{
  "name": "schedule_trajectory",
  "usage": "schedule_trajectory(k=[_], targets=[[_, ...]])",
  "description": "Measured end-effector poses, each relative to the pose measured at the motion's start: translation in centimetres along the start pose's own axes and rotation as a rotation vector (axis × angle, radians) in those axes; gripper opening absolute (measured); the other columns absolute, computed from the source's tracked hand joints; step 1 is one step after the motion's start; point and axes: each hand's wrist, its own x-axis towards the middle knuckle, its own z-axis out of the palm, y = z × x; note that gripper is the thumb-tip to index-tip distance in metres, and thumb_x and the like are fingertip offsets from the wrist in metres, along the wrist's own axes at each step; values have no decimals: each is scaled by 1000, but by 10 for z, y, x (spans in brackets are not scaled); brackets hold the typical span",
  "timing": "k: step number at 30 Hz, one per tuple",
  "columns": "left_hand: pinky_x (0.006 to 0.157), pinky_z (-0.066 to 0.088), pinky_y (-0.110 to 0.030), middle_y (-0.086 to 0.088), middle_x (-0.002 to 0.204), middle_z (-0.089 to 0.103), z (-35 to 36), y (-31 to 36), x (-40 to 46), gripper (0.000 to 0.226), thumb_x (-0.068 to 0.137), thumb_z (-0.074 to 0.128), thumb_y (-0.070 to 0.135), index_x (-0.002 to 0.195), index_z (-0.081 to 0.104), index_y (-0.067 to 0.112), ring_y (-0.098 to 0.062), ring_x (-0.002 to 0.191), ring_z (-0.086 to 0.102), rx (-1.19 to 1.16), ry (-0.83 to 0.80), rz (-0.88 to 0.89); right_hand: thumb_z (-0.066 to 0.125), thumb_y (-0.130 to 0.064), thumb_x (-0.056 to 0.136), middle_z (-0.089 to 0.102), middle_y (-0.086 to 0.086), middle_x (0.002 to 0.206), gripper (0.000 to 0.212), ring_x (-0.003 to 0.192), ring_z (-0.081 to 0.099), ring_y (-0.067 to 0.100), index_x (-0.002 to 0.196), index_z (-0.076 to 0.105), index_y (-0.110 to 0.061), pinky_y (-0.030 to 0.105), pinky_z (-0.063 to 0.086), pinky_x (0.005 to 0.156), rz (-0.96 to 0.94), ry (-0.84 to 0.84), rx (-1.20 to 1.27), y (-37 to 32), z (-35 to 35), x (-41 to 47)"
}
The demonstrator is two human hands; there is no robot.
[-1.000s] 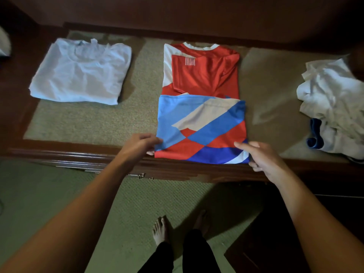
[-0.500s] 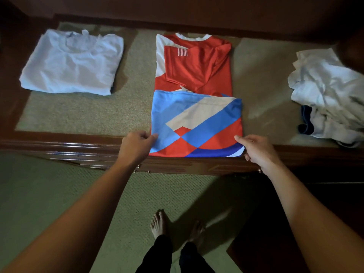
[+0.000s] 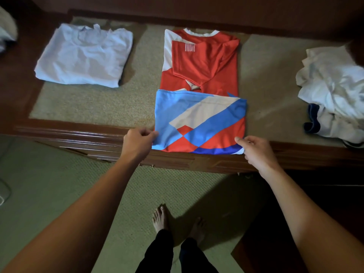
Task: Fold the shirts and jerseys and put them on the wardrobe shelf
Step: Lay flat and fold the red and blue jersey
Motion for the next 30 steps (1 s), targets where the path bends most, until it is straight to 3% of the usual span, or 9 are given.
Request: schedule_trajectory(k=[4, 6, 9, 12, 16, 18, 21, 26, 30], targets=[[62, 43, -26, 4, 72, 69, 0, -13, -6, 16, 87, 69, 28, 74, 71, 20, -23, 80, 68, 98, -2, 30, 73, -37, 90, 51, -13, 48, 36, 56, 52, 15, 61, 61, -22, 33, 39, 63, -72, 48, -113, 5, -4, -6], [71, 47, -32, 3, 82, 70, 0, -19, -10, 17, 87, 69, 35, 87, 70, 18, -23, 87, 67, 231, 45, 149, 76, -41, 87, 61, -8, 64, 23, 69, 61, 18, 85, 66, -21, 33, 45, 69, -143, 127, -219, 5, -3, -13], [75, 49, -42, -6, 97, 63, 7, -28, -17, 35, 85, 72, 44, 101, 64, 14, -30, 91, 59, 547, 231, 590, 82, -48, 80, 62, -3, 86, 48, 80, 60, 21, 112, 63, -18, 34, 46, 68, -489, 337, -512, 7, 2, -25], [74, 42, -43, -11, 104, 59, 22, -29, -26, 47, 76, 76, 46, 106, 66, 11, -33, 93, 54, 686, 206, 952, 83, -53, 74, 60, 9, 107, 59, 96, 57, 30, 115, 67, -14, 44, 48, 78, -943, 306, -813, 13, 7, -26], [83, 39, -46, -17, 122, 57, 42, -31, -28, 60, 65, 77, 29, 121, 62, 14, -37, 107, 53, 948, 97, 999, 86, -52, 64, 58, 10, 117, 64, 109, 53, 32, 115, 67, -18, 46, 39, 86, -996, 207, -1090, 19, 21, -22], [84, 40, -46, -20, 128, 54, 48, -33, -28, 62, 66, 69, 11, 127, 58, 14, -37, 108, 51, 1049, 86, 1007, 86, -40, 68, 59, 12, 118, 59, 110, 54, 34, 117, 65, -15, 47, 39, 85, -1028, 216, -1151, 22, 26, -21], [84, 41, -46, -20, 131, 51, 50, -36, -23, 70, 68, 62, 3, 136, 54, 15, -37, 108, 50, 1086, 87, 1010, 80, -27, 76, 60, 13, 117, 49, 108, 56, 36, 120, 63, -12, 48, 40, 82, -1105, 214, -1180, 24, 27, -17], [79, 40, -44, -12, 121, 57, 35, -34, -15, 61, 72, 50, 6, 132, 58, 16, -35, 99, 54, 963, 39, 1084, 70, -16, 85, 68, 8, 109, 31, 97, 61, 34, 116, 70, -12, 47, 43, 77, -1220, 169, -1051, 18, 10, -9], [80, 37, -40, 0, 103, 66, 20, -20, -8, 31, 80, 52, 12, 106, 67, 15, -27, 88, 61, 763, 16, 1138, 67, -15, 86, 72, 2, 96, 21, 89, 64, 28, 106, 72, -9, 45, 45, 75, -1141, 146, -773, 6, 2, -6]])
